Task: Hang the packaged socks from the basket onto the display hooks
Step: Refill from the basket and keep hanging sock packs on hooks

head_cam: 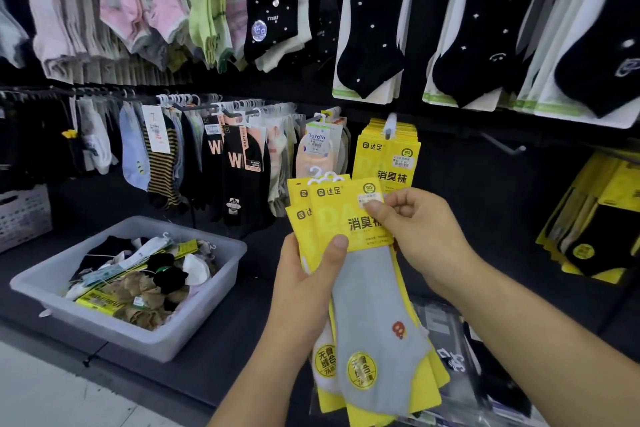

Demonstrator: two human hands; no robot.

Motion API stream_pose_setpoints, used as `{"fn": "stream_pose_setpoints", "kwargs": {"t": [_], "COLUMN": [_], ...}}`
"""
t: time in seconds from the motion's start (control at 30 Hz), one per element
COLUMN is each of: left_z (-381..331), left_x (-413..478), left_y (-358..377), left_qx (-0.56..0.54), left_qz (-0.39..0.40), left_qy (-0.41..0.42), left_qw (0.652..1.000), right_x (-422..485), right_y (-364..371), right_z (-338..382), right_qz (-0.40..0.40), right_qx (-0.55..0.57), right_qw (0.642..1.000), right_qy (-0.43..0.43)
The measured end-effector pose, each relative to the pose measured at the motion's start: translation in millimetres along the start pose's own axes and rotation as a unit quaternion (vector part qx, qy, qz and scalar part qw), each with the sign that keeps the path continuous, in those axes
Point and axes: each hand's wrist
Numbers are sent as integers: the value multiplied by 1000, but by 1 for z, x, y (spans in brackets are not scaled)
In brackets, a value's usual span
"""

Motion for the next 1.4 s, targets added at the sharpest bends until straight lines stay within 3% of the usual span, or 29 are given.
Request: {"fn": "stream_pose_setpoints", "kwargs": {"t": [0.07, 0.23, 0.33, 0.73, 1.07, 1.33, 1.4], "left_z": [0, 2, 4, 4, -7, -8, -7], "left_x": [1, 5, 7, 4, 7, 6, 5], "left_y": [-1, -7, -11, -16, -28, -25, -23], "left_qx": [0, 42, 59, 106, 148, 116, 100], "left_qz": [-8, -40, -47, -46, -57, -29, -26], "left_qy": [-2, 10, 8, 27, 64, 53, 44], "left_qw": [1000, 998, 997, 993, 985, 991, 994], "right_x": [2, 6, 11, 23, 65, 59, 45], "right_y": [-4, -15, -23, -35, -29, -23, -17], "right_z": [5, 28, 40, 32, -1, -15, -13], "right_qz": [-17, -87, -119, -152, -208, -228, -213], "right_qx": [25, 7, 3, 14, -101, -177, -152], "right_qw": [1000, 991, 985, 984, 969, 955, 963], "right_qy": [7, -103, -127, -87, -83, -75, -70]}}
Point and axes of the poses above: each hand's wrist, its own x-axis towards the middle knuckle, its own y-axis out of the palm, z = x × y, and after that the axes turned 2 degrees about y, right-handed
